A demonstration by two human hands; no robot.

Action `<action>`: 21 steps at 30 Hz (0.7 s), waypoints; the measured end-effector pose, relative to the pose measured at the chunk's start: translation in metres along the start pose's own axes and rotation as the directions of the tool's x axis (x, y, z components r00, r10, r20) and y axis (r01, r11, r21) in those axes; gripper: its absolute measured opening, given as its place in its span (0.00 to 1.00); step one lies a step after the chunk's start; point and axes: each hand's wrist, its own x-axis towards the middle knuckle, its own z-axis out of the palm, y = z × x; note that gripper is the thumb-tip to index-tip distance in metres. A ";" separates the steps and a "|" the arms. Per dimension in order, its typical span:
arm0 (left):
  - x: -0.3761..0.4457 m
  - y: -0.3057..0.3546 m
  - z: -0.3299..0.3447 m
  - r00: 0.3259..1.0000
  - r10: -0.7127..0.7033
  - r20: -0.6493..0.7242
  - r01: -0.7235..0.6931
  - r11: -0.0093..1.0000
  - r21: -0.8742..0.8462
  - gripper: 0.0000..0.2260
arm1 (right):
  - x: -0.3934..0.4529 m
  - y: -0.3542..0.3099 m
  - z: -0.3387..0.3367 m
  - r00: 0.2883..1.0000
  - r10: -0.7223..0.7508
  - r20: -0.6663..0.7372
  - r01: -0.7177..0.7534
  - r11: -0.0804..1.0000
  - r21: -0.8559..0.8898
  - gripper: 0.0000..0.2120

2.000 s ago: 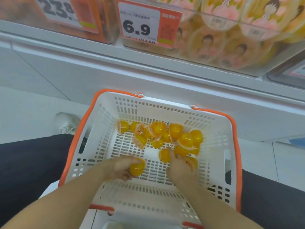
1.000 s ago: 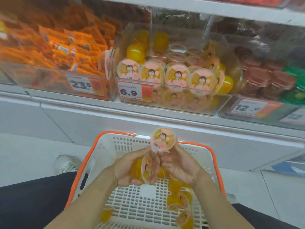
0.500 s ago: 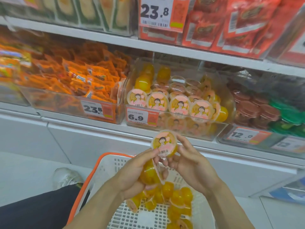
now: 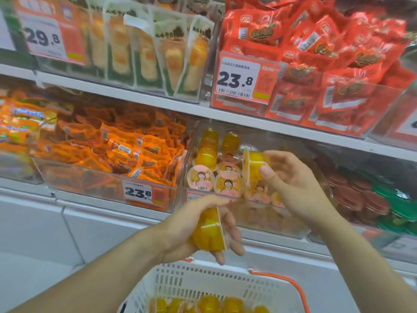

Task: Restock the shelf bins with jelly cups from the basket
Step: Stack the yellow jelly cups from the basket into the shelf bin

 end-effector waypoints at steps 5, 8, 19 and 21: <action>0.014 0.014 0.008 0.995 0.103 -0.004 -0.102 0.977 -0.185 0.18 | 0.070 0.006 0.017 0.998 0.044 -0.039 -0.058 0.812 -0.580 0.23; 0.019 0.011 0.008 0.989 0.145 0.029 -0.132 0.955 -0.267 0.18 | 0.105 0.013 0.038 0.990 0.130 -0.054 -0.129 0.687 -0.716 0.26; 0.017 0.022 -0.002 0.914 0.389 -0.115 -0.398 0.805 -0.440 0.24 | 0.143 0.027 0.068 1.000 0.004 0.031 0.022 0.598 -0.801 0.11; 0.016 0.025 0.000 0.903 0.408 -0.136 -0.423 0.792 -0.440 0.24 | 0.137 0.028 0.061 0.999 -0.034 0.010 0.029 0.653 -0.757 0.15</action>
